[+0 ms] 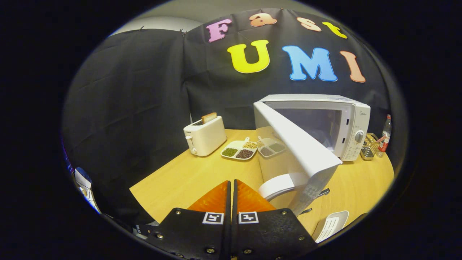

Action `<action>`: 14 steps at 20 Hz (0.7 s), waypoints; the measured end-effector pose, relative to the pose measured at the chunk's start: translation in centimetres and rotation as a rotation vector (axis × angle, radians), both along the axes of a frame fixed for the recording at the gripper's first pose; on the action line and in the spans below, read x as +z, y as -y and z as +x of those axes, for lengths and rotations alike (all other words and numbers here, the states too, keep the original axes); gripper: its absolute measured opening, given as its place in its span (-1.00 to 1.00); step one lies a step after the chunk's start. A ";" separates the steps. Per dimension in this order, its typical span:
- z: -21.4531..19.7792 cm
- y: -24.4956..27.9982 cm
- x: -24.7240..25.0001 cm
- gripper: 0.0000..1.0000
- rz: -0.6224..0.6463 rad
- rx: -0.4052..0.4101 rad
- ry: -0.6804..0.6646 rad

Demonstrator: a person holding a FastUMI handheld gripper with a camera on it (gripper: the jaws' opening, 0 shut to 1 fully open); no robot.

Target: Open the microwave, put the food inside, and close the microwave door.

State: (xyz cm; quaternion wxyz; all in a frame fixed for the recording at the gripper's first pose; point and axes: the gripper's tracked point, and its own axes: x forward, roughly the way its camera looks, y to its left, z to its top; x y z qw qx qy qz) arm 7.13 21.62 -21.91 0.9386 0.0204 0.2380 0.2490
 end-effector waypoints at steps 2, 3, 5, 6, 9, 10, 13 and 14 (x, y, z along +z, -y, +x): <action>0.6 1.3 -0.2 -0.98 0.002 -0.017 -0.006; 0.9 1.8 -0.2 -0.98 0.003 -0.022 -0.007; 1.7 2.9 0.0 -0.98 -0.002 -0.035 -0.003; 2.2 3.5 0.1 -0.98 -0.004 -0.043 -0.001; 2.9 5.5 0.4 -0.98 0.005 -0.079 -0.010; 3.2 6.0 0.6 -0.98 0.007 -0.091 -0.014; 4.7 7.6 0.8 -0.98 0.006 -0.119 -0.017; 5.1 8.1 0.7 -0.98 0.004 -0.127 -0.018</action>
